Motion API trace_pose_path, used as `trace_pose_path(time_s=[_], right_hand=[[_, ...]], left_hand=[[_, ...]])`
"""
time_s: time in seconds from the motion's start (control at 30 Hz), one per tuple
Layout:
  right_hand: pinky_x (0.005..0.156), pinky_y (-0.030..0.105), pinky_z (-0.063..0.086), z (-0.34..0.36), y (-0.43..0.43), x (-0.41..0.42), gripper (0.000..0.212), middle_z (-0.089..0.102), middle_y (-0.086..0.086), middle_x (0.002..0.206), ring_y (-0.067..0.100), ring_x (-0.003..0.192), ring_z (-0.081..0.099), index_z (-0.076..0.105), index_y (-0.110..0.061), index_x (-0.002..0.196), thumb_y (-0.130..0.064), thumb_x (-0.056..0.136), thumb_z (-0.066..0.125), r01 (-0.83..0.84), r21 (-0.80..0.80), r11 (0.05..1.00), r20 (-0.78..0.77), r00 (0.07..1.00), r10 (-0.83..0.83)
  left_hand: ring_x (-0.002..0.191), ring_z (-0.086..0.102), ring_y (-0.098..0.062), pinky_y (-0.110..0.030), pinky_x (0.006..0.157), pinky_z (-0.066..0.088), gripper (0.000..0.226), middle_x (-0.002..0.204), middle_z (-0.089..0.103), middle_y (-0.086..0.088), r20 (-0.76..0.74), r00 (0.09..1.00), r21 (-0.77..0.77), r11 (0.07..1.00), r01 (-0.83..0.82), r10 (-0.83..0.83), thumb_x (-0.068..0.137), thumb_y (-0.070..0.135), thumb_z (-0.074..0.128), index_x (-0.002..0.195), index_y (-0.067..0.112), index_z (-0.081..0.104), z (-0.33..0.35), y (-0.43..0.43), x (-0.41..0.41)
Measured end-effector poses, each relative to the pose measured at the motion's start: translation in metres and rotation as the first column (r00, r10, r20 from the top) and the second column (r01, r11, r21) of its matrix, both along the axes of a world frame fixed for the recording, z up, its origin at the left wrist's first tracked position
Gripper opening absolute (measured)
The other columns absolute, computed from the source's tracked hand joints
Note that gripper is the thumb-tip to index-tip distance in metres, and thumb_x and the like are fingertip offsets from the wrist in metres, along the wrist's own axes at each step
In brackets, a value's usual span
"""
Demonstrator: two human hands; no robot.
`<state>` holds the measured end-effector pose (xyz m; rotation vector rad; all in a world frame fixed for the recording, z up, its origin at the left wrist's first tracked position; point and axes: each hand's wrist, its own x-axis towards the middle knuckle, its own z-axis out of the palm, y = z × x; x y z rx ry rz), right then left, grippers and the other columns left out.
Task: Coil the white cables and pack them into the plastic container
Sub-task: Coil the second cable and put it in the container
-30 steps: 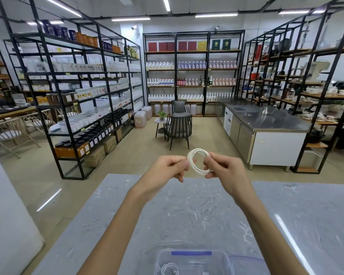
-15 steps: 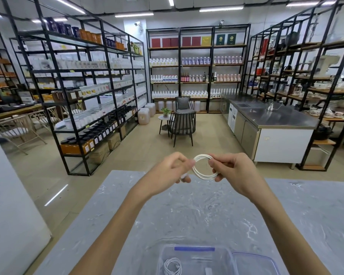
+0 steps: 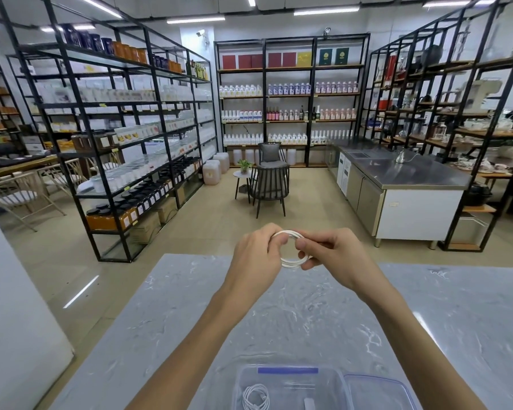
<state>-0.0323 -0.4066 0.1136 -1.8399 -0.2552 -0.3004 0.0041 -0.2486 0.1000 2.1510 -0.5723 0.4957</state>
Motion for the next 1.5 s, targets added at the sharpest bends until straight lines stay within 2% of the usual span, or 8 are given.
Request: trace_pose_path(time_s=[0.17, 0.33, 0.57, 0.7, 0.87, 1.07, 1.23, 1.5], right_hand=[[0.072, 0.017, 0.056, -0.002, -0.011, -0.004, 0.026, 0.078, 0.002, 0.093, 0.012, 0.085, 0.072, 0.076, -0.020, 0.105, -0.005, 0.095, 0.057, -0.114, 0.137, 0.984, -0.075, 0.989, 0.125], [0.068, 0.011, 0.048, -0.010, -0.012, 0.000, 0.021, 0.069, -0.013, 0.079, 0.000, 0.076, 0.058, 0.077, -0.026, 0.097, -0.012, 0.092, 0.063, 0.072, -0.156, 0.985, 0.064, 0.996, -0.062], [0.066, 0.017, 0.055, -0.035, -0.002, 0.000, 0.025, 0.072, 0.002, 0.085, 0.006, 0.069, 0.063, 0.075, -0.012, 0.105, -0.013, 0.081, 0.068, -0.111, 0.573, 0.812, -0.303, 0.892, 0.335], [0.067, 0.020, 0.058, -0.041, -0.003, 0.002, 0.034, 0.071, 0.005, 0.088, 0.010, 0.071, 0.067, 0.072, -0.009, 0.112, -0.007, 0.080, 0.063, -0.114, 0.770, 0.628, -0.282, 0.822, 0.495], [0.087, 0.035, 0.053, -0.042, -0.006, -0.001, 0.049, 0.066, 0.014, 0.102, 0.026, 0.093, 0.064, 0.059, -0.006, 0.131, -0.004, 0.082, 0.059, -0.188, 0.886, 0.423, -0.095, 0.821, 0.563], [0.085, 0.029, 0.054, -0.042, 0.016, -0.003, 0.036, 0.074, -0.003, 0.105, 0.015, 0.098, 0.066, 0.065, -0.035, 0.119, -0.019, 0.088, 0.070, -0.038, 0.331, 0.943, 0.053, 0.998, 0.022], [0.062, 0.032, 0.058, -0.041, 0.032, -0.001, 0.015, 0.069, -0.014, 0.091, 0.006, 0.082, 0.068, 0.073, -0.038, 0.102, -0.032, 0.090, 0.066, 0.368, 0.196, 0.909, 0.333, 0.847, -0.414], [0.050, 0.029, 0.052, -0.018, 0.046, -0.005, 0.009, 0.072, -0.005, 0.073, 0.008, 0.063, 0.068, 0.067, -0.030, 0.091, -0.027, 0.094, 0.060, 0.389, 0.525, 0.757, 0.291, 0.754, -0.589]], left_hand=[[0.057, 0.049, -0.009, -0.023, 0.052, 0.032, 0.020, 0.058, 0.053, 0.008, 0.007, 1.000, -0.025, 1.000, 0.000, 0.000, 0.096, 0.017, 0.053, 0.082, 0.016, 0.067, 0.004, 0.006, 0.001], [0.049, 0.045, -0.007, -0.029, 0.043, 0.043, 0.026, 0.058, 0.053, 0.005, -0.168, 0.964, -0.235, 0.958, 0.164, -0.206, 0.096, 0.015, 0.053, 0.076, 0.015, 0.069, 0.007, 0.005, -0.002], [0.052, 0.048, -0.006, -0.028, 0.048, 0.043, 0.026, 0.059, 0.055, 0.006, -0.190, 0.973, -0.174, 0.980, 0.099, -0.132, 0.095, 0.017, 0.053, 0.074, 0.017, 0.068, 0.003, 0.003, -0.001], [0.056, 0.049, -0.014, -0.040, 0.054, 0.045, 0.023, 0.058, 0.055, 0.005, -0.171, 0.982, -0.103, 0.993, 0.059, -0.076, 0.095, 0.020, 0.055, 0.076, 0.017, 0.068, 0.001, 0.007, 0.000], [0.056, 0.048, -0.009, -0.017, 0.051, 0.032, 0.020, 0.059, 0.057, 0.009, -0.008, 1.000, -0.009, 1.000, -0.019, 0.018, 0.097, 0.022, 0.054, 0.093, 0.023, 0.073, 0.002, 0.008, -0.004], [0.067, 0.056, -0.008, -0.017, 0.060, 0.038, 0.023, 0.078, 0.069, 0.010, 0.078, 0.997, -0.008, 1.000, -0.001, 0.002, 0.099, 0.022, 0.051, 0.107, 0.028, 0.072, 0.002, 0.003, -0.007], [0.069, 0.057, -0.002, -0.010, 0.060, 0.039, 0.022, 0.081, 0.068, 0.015, 0.118, 0.993, -0.069, 0.998, -0.011, 0.019, 0.101, 0.019, 0.048, 0.103, 0.022, 0.070, -0.001, 0.001, -0.009], [0.050, 0.054, -0.007, -0.024, 0.042, 0.047, 0.022, 0.062, 0.058, 0.013, -0.014, 0.987, -0.356, 0.923, 0.143, -0.159, 0.101, 0.019, 0.049, 0.104, 0.017, 0.071, 0.001, -0.002, -0.020]])
